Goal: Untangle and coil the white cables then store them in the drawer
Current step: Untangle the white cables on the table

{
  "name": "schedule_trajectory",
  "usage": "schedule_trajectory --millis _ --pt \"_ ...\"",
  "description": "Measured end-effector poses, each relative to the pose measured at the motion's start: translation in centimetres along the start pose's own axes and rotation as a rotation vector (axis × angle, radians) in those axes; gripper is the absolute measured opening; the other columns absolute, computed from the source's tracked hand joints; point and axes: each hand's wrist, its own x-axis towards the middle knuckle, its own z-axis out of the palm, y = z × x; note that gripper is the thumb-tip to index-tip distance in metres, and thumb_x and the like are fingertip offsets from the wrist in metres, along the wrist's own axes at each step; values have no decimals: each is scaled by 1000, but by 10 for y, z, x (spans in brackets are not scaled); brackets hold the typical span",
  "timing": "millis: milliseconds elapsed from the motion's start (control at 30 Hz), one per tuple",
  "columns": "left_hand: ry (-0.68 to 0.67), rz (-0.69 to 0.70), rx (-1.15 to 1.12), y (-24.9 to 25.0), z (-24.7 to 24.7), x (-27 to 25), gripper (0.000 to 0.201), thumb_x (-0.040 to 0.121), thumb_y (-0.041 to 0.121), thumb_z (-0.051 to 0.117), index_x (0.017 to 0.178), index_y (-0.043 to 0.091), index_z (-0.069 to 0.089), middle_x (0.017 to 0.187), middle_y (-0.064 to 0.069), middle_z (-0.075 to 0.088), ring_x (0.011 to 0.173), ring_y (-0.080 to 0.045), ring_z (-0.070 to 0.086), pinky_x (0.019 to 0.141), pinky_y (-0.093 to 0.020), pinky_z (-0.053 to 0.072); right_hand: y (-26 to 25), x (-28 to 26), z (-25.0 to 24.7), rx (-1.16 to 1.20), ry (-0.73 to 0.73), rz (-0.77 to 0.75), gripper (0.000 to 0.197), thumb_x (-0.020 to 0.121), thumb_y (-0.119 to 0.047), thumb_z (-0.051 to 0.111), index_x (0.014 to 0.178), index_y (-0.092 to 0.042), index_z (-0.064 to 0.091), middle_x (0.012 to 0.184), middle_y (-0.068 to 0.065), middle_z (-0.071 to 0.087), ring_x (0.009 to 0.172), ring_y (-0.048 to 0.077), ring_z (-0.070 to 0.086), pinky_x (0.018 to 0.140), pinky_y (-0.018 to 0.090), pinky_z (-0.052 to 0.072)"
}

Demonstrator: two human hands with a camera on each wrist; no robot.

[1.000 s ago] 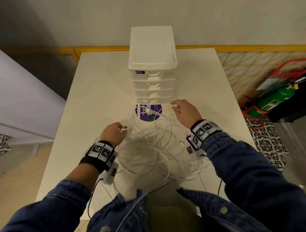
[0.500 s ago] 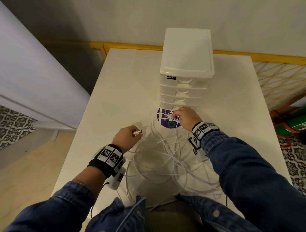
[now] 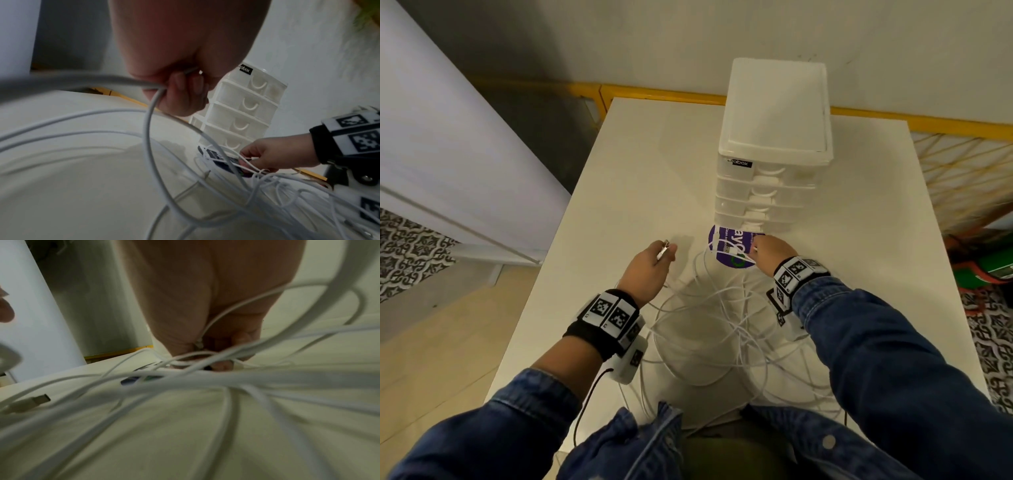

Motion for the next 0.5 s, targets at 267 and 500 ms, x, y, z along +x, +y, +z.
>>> schedule_trajectory --millis 267,500 --pt "33 116 -125 37 2 -6 24 100 23 35 94 11 55 63 1 50 56 -14 47 56 -23 38 -3 -39 -20 187 444 -166 9 91 -19 52 93 -10 55 101 13 66 99 33 57 92 41 34" --pt "66 355 -311 115 7 -19 18 87 26 64 103 18 66 86 6 62 74 0 55 72 -11 41 -26 -104 -61 244 775 -360 10 90 -21 54 91 -10 54 90 6 66 90 28 52 74 30 22"
